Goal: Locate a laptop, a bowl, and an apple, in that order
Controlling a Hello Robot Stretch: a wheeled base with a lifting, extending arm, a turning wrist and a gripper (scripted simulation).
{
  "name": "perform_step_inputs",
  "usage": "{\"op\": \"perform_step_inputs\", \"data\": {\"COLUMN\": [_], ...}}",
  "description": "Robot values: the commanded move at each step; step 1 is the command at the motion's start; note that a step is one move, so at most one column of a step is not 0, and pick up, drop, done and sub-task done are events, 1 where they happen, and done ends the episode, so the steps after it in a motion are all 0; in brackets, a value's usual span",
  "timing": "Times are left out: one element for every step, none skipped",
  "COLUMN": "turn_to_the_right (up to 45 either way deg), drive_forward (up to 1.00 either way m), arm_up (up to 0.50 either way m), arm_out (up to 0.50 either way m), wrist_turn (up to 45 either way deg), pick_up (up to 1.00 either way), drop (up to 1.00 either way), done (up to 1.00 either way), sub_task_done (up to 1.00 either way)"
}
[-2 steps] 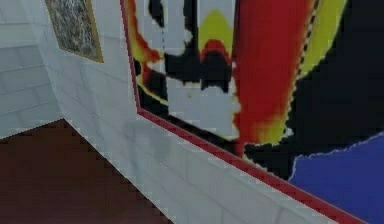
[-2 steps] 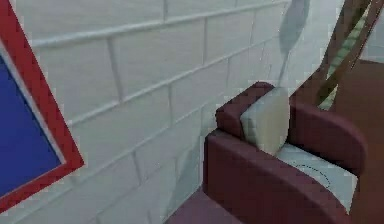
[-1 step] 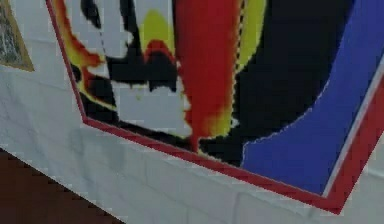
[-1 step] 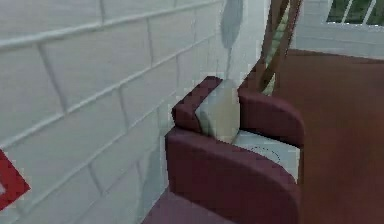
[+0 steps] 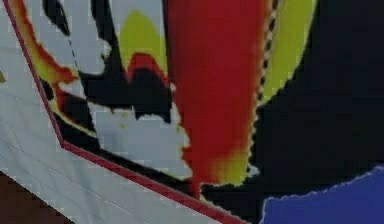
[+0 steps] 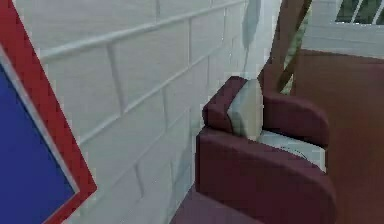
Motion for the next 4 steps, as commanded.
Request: {"op": "perform_step_inputs", "data": {"turn_to_the_right": [-45.0,-15.0,0.0,-45.0], "drive_forward": [0.00,0.00,0.40,0.00], "arm_up": [0.00,0.00,0.00,0.00], "arm_out": [0.00,0.00,0.00,0.00], "wrist_turn": [0.0,0.0,0.0,0.0], "pick_up": [0.00,0.00,0.00,0.00], "drop": [0.00,0.00,0.00,0.00], "done": [0.00,0.00,0.00,0.00], "sub_task_done": [0.00,0.00,0.00,0.00]}}
